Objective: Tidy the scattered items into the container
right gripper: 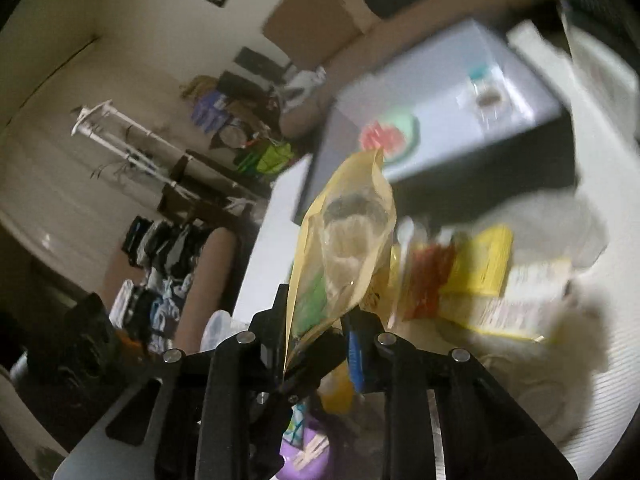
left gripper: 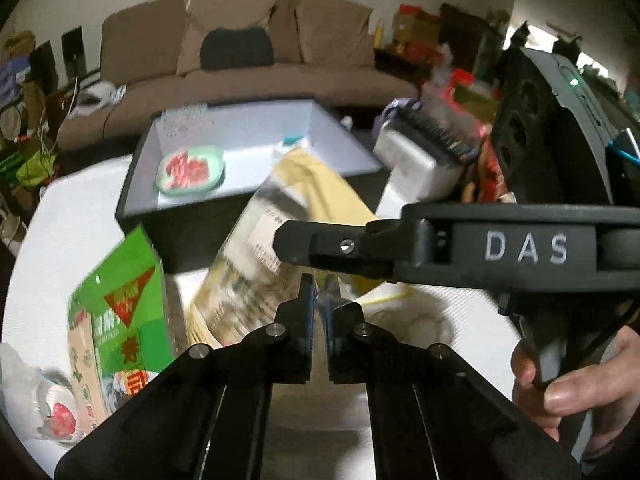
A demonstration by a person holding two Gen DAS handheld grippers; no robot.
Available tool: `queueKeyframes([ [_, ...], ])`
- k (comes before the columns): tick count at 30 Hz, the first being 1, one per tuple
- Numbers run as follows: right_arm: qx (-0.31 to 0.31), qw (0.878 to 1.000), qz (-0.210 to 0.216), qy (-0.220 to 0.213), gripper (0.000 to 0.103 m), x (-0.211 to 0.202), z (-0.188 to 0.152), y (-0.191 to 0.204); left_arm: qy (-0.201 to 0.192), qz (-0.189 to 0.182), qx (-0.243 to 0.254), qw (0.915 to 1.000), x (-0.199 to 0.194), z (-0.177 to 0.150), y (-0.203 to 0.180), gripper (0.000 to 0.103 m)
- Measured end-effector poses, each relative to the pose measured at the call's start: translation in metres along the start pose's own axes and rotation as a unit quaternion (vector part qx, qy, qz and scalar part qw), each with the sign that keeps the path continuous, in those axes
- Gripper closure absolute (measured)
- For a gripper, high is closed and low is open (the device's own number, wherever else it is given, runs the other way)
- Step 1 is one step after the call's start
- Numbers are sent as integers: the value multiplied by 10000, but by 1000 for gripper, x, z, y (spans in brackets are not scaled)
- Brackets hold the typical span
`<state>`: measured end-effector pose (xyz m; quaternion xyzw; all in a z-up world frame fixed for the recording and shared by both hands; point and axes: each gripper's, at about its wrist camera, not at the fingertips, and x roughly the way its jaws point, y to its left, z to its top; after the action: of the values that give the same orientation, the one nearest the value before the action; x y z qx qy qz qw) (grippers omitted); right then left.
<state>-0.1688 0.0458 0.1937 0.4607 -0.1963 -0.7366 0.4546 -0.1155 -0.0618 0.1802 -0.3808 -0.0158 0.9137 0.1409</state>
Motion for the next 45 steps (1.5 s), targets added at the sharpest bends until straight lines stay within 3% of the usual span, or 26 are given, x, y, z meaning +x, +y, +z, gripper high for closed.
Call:
queueKeyframes([
  [6, -1201, 9890, -561, -655, 79, -89, 8, 64, -755, -586, -19, 9954, -56, 37, -51, 96],
  [9, -1471, 9839, -751, -679, 79, -109, 8, 81, -976, -814, -337, 9913, -69, 39, -57, 95],
  [11, -1604, 9825, -861, -397, 75, -96, 1, 84, -866, -757, -625, 9914, -64, 26, -46, 94],
  [13, -1511, 9849, -837, 104, 72, -64, -13, 73, -506, -544, -896, 9932, -50, 2, -27, 91],
  [16, -861, 9926, -401, 755, 67, -23, -43, 46, 152, -304, -1315, 9907, -37, -52, 12, 85],
  [19, -683, 9957, -220, 592, 51, -30, -63, 34, 495, -13, -1388, 9891, -49, -97, 41, 73],
  [21, -756, 9949, -573, 338, 43, -48, -68, 23, 541, 82, -1449, 9879, -62, -114, 59, 61],
  [23, -766, 9924, -948, 162, 43, -66, -70, 11, 523, 203, -1554, 9863, -70, -119, 73, 53],
  [27, -457, 9881, -1465, -127, 38, -110, -76, -34, 496, 107, -1712, 9839, -74, -114, 86, 48],
  [33, 120, 9868, -1613, -3, 36, -126, -95, -89, 678, 265, -1240, 9896, -35, -102, 60, 45],
  [37, 208, 9901, -1388, 39, 36, -120, -113, -91, 687, 617, -684, 9934, -19, -86, 46, 41],
  [39, 300, 9926, -1171, 73, 36, -114, -122, -90, 695, 832, -433, 9932, -10, -77, 44, 28],
  [41, 340, 9936, -1066, 182, 36, -104, -128, -90, 743, 984, -265, 9920, 0, -70, 44, 28],
  [45, 322, 9936, -1012, 385, 36, -79, -134, -87, 1083, 948, -45, 9896, 28, -61, 42, 28],
])
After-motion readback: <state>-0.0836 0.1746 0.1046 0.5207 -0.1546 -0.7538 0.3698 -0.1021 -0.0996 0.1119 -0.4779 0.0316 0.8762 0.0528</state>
